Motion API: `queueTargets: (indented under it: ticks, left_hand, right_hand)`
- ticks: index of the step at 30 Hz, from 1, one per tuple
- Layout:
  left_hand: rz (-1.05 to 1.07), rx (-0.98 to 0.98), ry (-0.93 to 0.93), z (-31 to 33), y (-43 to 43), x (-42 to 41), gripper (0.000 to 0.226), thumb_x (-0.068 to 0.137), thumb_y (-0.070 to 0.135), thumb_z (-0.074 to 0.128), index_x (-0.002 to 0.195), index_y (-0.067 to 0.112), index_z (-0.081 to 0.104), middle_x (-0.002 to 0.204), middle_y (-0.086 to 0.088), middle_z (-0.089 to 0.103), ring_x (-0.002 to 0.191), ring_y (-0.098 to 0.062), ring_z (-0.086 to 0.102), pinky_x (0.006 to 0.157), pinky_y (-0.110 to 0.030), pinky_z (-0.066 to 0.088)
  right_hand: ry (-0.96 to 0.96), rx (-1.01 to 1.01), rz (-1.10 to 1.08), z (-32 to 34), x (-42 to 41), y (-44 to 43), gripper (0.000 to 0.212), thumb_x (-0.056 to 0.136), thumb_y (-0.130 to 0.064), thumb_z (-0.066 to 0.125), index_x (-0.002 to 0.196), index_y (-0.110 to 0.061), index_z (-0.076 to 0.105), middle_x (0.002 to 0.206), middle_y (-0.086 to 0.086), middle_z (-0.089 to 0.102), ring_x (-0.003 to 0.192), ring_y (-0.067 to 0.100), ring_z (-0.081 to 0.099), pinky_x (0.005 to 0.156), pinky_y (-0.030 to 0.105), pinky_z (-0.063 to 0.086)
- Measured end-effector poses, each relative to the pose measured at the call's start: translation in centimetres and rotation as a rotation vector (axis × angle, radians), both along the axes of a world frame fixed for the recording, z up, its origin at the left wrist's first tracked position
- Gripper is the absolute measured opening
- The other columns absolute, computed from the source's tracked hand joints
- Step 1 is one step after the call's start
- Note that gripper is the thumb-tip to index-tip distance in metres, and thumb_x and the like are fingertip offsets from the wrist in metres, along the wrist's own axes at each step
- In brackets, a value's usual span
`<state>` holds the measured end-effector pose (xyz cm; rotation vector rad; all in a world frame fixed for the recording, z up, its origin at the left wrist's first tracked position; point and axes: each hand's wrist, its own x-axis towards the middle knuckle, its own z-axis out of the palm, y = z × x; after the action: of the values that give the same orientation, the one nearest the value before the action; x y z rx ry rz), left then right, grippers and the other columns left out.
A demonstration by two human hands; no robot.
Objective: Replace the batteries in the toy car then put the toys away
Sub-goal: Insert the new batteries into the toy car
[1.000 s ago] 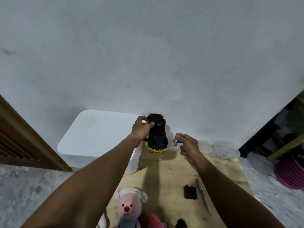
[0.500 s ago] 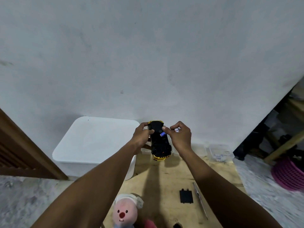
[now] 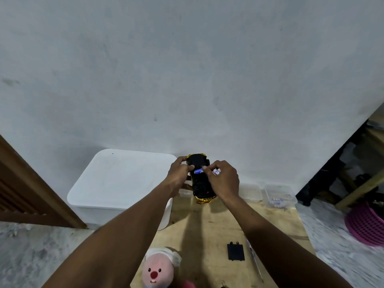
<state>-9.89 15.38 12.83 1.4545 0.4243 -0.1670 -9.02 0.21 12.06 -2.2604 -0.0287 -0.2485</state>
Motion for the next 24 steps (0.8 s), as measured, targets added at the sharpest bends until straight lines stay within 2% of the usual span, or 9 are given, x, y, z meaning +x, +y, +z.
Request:
queueTargets:
  ticks: [4, 10, 12, 14, 16, 18, 21, 24]
  left_hand:
    - [0.012, 0.010, -0.007, -0.1, 0.1, 0.0, 0.036, 0.095, 0.005, 0.048, 0.126, 0.023, 0.056, 0.103, -0.013, 0.067, 0.076, -0.029, 0.066, 0.055, -0.038, 0.056]
    - [0.001, 0.023, -0.033, 0.1, 0.0, -0.3, 0.034, 0.095, 0.005, 0.051, 0.124, 0.022, 0.057, 0.108, -0.018, 0.066, 0.075, -0.029, 0.067, 0.054, -0.038, 0.057]
    - [-0.003, 0.029, -0.035, -0.1, 0.0, -0.4, 0.034, 0.095, 0.006, 0.054, 0.124, 0.023, 0.057, 0.113, -0.020, 0.065, 0.077, -0.030, 0.068, 0.055, -0.039, 0.058]
    - [-0.007, 0.034, -0.020, -0.2, 0.0, -0.5, 0.035, 0.095, 0.008, 0.055, 0.126, 0.024, 0.056, 0.114, -0.019, 0.065, 0.081, -0.032, 0.068, 0.058, -0.042, 0.059]
    - [-0.023, 0.033, -0.006, -0.3, 0.1, -0.6, 0.036, 0.095, 0.009, 0.055, 0.127, 0.025, 0.056, 0.113, -0.016, 0.066, 0.084, -0.032, 0.068, 0.064, -0.047, 0.062]
    - [-0.045, 0.037, -0.002, -0.2, 0.0, -0.6, 0.035, 0.095, 0.009, 0.054, 0.125, 0.026, 0.056, 0.109, -0.013, 0.067, 0.083, -0.031, 0.067, 0.067, -0.048, 0.060]
    - [-0.056, 0.043, 0.002, 0.1, -0.1, -0.5, 0.034, 0.096, 0.009, 0.052, 0.124, 0.027, 0.056, 0.104, -0.011, 0.067, 0.080, -0.029, 0.066, 0.067, -0.046, 0.060]
    - [-0.056, 0.042, 0.006, 0.2, -0.2, -0.5, 0.034, 0.096, 0.009, 0.053, 0.125, 0.027, 0.055, 0.107, -0.012, 0.066, 0.081, -0.029, 0.066, 0.066, -0.044, 0.060]
  right_hand:
    - [-0.037, -0.081, 0.040, 0.2, -0.4, 0.1, 0.016, 0.089, -0.040, 0.068, 0.084, -0.025, 0.068, 0.096, -0.007, 0.062, 0.084, 0.014, 0.056, 0.070, 0.028, 0.037]
    - [-0.092, -0.262, 0.085, 0.0, -0.5, -0.1, 0.015, 0.090, -0.035, 0.064, 0.082, -0.023, 0.065, 0.090, -0.005, 0.057, 0.079, 0.022, 0.059, 0.066, 0.028, 0.034]
    - [-0.067, -0.251, 0.088, -0.1, -0.3, -0.3, 0.015, 0.088, -0.036, 0.066, 0.079, -0.024, 0.063, 0.089, -0.006, 0.058, 0.080, 0.021, 0.059, 0.065, 0.029, 0.036]
    - [0.017, -0.125, 0.079, 0.0, -0.1, -0.5, 0.017, 0.084, -0.038, 0.070, 0.077, -0.025, 0.063, 0.082, -0.008, 0.061, 0.077, 0.015, 0.058, 0.064, 0.029, 0.042]
    - [0.086, 0.055, 0.062, 0.3, 0.0, -0.8, 0.020, 0.082, -0.040, 0.072, 0.072, -0.023, 0.066, 0.066, -0.009, 0.058, 0.067, 0.011, 0.055, 0.059, 0.028, 0.041]
    - [0.163, 0.221, 0.047, 0.9, 0.0, -1.3, 0.022, 0.086, -0.032, 0.064, 0.069, -0.018, 0.068, 0.058, -0.006, 0.055, 0.060, 0.012, 0.051, 0.056, 0.026, 0.038]
    - [0.366, 0.361, 0.020, 1.4, 0.4, -1.9, 0.030, 0.087, -0.014, 0.043, 0.074, -0.014, 0.070, 0.058, 0.002, 0.056, 0.048, 0.015, 0.040, 0.044, 0.023, 0.029]
    - [0.497, 0.529, -0.036, 1.6, 0.9, -2.3, 0.028, 0.079, -0.017, 0.045, 0.083, -0.011, 0.072, 0.066, 0.006, 0.054, 0.044, 0.016, 0.029, 0.042, 0.021, 0.019]
